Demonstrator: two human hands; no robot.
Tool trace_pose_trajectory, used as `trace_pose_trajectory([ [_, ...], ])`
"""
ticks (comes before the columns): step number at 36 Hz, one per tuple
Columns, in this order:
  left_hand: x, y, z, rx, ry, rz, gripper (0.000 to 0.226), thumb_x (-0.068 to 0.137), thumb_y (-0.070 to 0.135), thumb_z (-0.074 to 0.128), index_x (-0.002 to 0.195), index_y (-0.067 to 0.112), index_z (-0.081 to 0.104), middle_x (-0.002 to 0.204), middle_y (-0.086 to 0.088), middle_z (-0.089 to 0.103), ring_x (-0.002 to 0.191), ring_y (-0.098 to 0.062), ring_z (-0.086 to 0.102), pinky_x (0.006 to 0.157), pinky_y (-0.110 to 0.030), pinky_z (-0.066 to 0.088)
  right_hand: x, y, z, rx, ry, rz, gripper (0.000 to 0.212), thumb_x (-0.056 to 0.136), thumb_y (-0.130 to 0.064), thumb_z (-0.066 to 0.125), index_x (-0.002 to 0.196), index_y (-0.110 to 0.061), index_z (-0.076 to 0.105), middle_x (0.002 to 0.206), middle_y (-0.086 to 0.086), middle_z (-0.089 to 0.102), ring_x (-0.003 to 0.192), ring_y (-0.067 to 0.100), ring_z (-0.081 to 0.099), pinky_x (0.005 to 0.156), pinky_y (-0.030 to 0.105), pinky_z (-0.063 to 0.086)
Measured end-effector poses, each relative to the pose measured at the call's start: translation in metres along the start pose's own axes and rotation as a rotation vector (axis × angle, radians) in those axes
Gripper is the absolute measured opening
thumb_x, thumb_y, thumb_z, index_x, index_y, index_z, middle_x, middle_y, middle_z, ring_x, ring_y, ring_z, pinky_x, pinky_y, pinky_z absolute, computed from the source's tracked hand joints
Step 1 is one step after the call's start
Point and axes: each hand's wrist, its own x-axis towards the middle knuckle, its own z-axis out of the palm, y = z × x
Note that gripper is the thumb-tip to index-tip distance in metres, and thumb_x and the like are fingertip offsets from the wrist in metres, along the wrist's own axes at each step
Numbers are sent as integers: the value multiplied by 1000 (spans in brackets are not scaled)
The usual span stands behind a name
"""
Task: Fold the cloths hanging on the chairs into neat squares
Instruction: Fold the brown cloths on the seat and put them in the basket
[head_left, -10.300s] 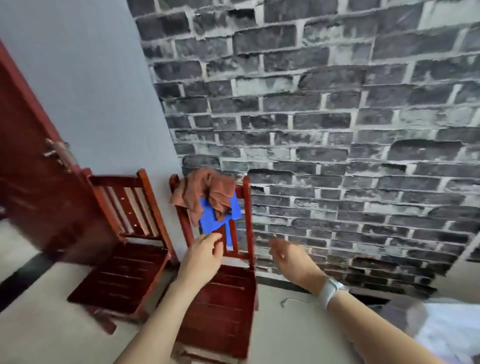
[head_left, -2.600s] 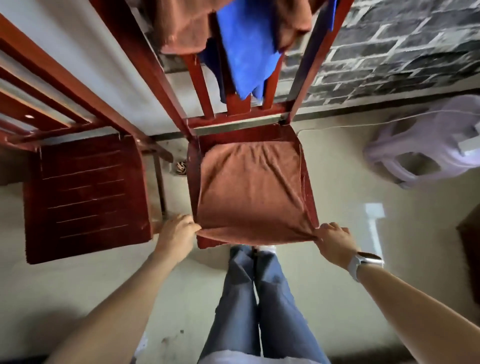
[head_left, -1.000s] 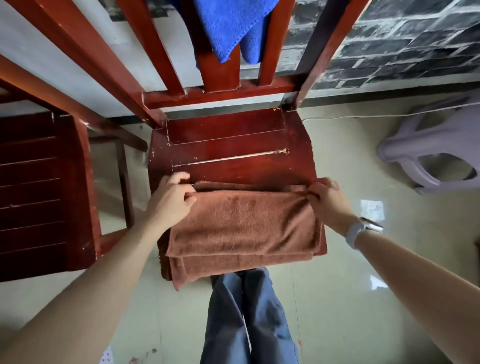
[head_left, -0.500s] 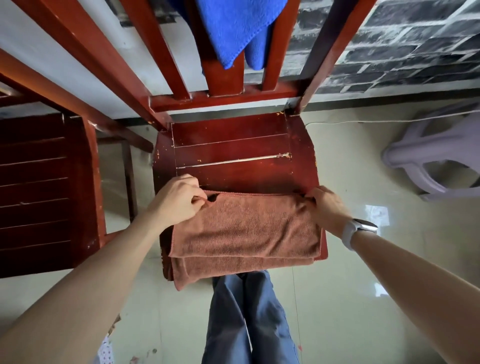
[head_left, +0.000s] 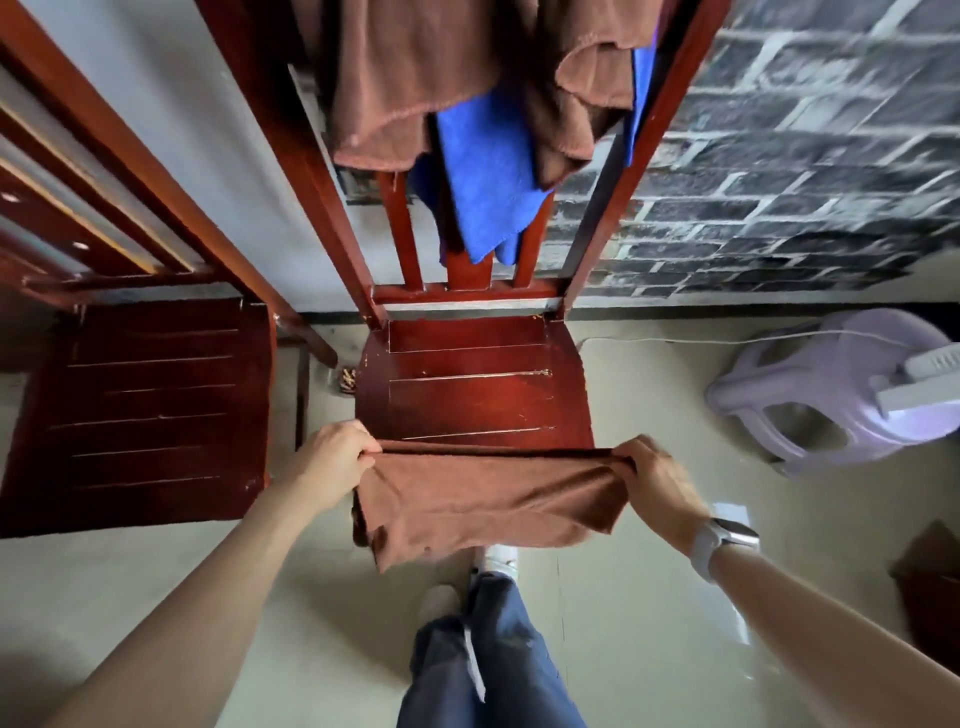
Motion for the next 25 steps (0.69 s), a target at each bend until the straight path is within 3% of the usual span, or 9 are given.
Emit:
trace_pose_trajectory([
  [6,-47,19,-57,7,185,38,19,83,14,66,100,9,71,102,-4,65,98,-25,60,90,-32,43,-35,-41,-50,-105,161,-133,26,94,-10,41,108,-5,62,103,13,57,98,31,53,85,31,37],
  [10,-78,36,-105,158,378,190,16,78,26,71,88,14,74,90,0,69,89,-22,57,76,-33,44,-61,-63,-90,-136,310,-215,20,90,-6,49,100,-1,66,96,16,61,92,35,56,86,44,44],
  [15,-107,55,-161,195,524,292,17,78,35,69,81,19,72,85,8,66,92,-15,53,65,-29,43,-93,-86,-144,-226,483,-332,11,83,-4,60,90,0,68,85,16,64,83,38,61,75,48,49],
  [21,-126,82,-225,163,620,397,9,80,16,69,84,9,72,90,-2,67,95,-22,56,78,-40,49,-123,-118,-214,-266,686,-406,20,82,-12,52,89,1,65,86,16,63,80,35,59,76,45,50],
  [25,-130,97,-253,159,503,395,16,87,10,58,99,6,69,103,-6,64,99,-23,57,88,-35,43,-127,-125,-247,-372,596,-440,13,86,-4,55,92,1,66,91,16,62,87,36,60,80,46,50],
])
